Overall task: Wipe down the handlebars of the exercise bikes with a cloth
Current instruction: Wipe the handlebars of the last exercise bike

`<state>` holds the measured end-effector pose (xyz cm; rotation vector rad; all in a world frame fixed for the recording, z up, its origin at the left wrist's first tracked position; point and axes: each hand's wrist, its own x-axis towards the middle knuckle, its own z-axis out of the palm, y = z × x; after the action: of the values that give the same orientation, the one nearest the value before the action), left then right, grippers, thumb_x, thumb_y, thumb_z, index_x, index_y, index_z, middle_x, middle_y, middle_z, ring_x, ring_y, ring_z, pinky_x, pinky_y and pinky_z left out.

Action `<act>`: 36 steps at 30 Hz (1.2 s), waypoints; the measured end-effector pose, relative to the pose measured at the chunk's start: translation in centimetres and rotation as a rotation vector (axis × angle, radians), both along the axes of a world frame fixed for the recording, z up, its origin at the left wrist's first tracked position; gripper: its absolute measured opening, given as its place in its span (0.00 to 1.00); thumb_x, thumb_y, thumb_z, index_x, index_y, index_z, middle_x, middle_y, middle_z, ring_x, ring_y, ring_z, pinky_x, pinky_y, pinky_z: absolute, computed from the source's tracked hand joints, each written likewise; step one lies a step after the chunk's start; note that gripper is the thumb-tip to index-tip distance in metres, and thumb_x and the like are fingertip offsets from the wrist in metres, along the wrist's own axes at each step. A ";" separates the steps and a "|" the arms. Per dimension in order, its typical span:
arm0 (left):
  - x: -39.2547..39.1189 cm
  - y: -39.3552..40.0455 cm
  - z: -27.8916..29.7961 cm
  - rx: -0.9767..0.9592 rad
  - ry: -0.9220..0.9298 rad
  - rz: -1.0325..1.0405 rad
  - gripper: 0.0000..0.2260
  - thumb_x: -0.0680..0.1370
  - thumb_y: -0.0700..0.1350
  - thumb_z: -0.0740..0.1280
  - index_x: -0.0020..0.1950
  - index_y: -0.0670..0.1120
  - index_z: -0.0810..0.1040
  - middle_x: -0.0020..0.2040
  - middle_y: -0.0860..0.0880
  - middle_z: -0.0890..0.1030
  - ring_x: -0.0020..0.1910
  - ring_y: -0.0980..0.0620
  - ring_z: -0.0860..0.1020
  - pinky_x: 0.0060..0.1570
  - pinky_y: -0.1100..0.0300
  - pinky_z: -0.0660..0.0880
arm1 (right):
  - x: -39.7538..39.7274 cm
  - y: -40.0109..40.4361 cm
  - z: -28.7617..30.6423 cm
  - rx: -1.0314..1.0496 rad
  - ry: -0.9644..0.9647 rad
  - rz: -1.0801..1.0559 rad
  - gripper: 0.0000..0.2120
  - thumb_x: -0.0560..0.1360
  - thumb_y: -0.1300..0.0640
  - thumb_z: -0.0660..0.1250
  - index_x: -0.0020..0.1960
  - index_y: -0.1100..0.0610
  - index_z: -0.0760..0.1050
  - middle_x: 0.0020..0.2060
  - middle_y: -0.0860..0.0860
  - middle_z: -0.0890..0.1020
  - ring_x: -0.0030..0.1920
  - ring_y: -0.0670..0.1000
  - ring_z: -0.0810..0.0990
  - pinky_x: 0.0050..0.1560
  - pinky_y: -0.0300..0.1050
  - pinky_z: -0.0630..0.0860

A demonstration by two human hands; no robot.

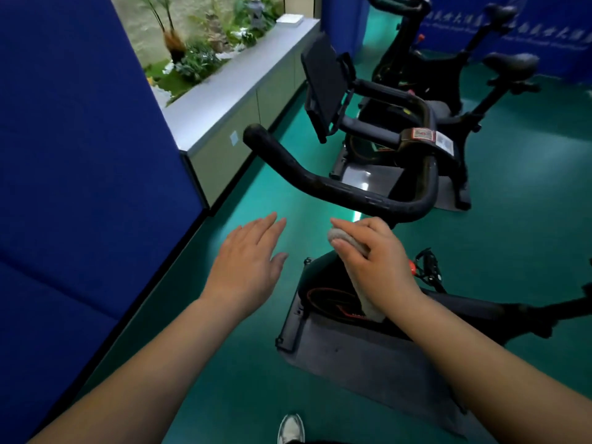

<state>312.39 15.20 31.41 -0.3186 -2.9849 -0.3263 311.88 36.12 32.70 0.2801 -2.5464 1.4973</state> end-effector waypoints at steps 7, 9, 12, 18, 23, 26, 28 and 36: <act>-2.0 -1.1 7.3 0.128 0.259 0.054 0.23 0.80 0.51 0.60 0.75 0.50 0.64 0.70 0.51 0.68 0.68 0.50 0.65 0.66 0.51 0.64 | -3.4 -2.4 6.2 -0.065 0.133 0.027 0.16 0.76 0.55 0.68 0.63 0.47 0.77 0.50 0.46 0.76 0.52 0.38 0.74 0.53 0.25 0.67; -2.8 -2.0 8.1 0.177 0.284 0.070 0.23 0.80 0.51 0.61 0.74 0.50 0.64 0.69 0.51 0.68 0.67 0.50 0.65 0.66 0.50 0.65 | -4.2 -2.6 7.4 -0.073 0.123 0.038 0.17 0.75 0.55 0.69 0.64 0.47 0.77 0.52 0.45 0.78 0.53 0.38 0.75 0.55 0.26 0.69; -4.0 -3.0 9.1 0.260 0.275 0.105 0.22 0.80 0.48 0.61 0.75 0.50 0.64 0.70 0.52 0.67 0.68 0.52 0.63 0.68 0.56 0.61 | -5.6 -2.9 9.1 -0.152 0.088 0.038 0.20 0.73 0.57 0.73 0.64 0.49 0.77 0.52 0.42 0.80 0.52 0.35 0.78 0.54 0.26 0.72; -6.1 -3.3 10.1 0.374 0.146 0.222 0.20 0.81 0.41 0.58 0.74 0.52 0.66 0.69 0.55 0.70 0.69 0.56 0.62 0.63 0.67 0.55 | -10.0 -4.4 10.9 -0.124 0.098 0.152 0.13 0.70 0.59 0.75 0.54 0.49 0.81 0.45 0.36 0.81 0.47 0.32 0.79 0.47 0.23 0.71; -7.1 -2.1 10.8 0.491 0.128 0.379 0.21 0.81 0.37 0.55 0.67 0.56 0.74 0.57 0.59 0.73 0.64 0.55 0.67 0.52 0.70 0.59 | -13.2 -6.1 10.9 -0.055 0.124 0.279 0.14 0.71 0.59 0.74 0.56 0.49 0.81 0.49 0.41 0.83 0.50 0.37 0.80 0.56 0.32 0.75; -7.3 -1.3 10.9 0.519 0.177 0.448 0.21 0.79 0.35 0.56 0.63 0.57 0.78 0.53 0.60 0.74 0.59 0.54 0.71 0.49 0.66 0.64 | -14.2 -7.2 10.2 -0.007 0.220 0.370 0.19 0.70 0.60 0.74 0.60 0.52 0.79 0.48 0.42 0.80 0.50 0.37 0.77 0.57 0.31 0.72; -7.4 -1.0 10.8 0.491 0.191 0.491 0.21 0.79 0.36 0.56 0.62 0.58 0.78 0.58 0.54 0.76 0.58 0.53 0.72 0.50 0.63 0.66 | -14.2 -7.4 8.9 0.030 0.316 0.418 0.16 0.70 0.61 0.74 0.57 0.55 0.81 0.46 0.46 0.78 0.46 0.37 0.75 0.52 0.28 0.71; -7.2 0.3 11.0 0.509 0.199 0.636 0.19 0.79 0.38 0.59 0.59 0.60 0.79 0.57 0.52 0.78 0.50 0.55 0.76 0.41 0.72 0.70 | -14.3 -6.1 6.7 -0.033 0.404 0.452 0.05 0.70 0.61 0.74 0.46 0.59 0.81 0.41 0.52 0.75 0.40 0.45 0.74 0.43 0.29 0.69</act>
<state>305.16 15.50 42.45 0.5924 -2.5058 -0.8707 297.53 30.01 39.37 1.0916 -2.2194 1.4260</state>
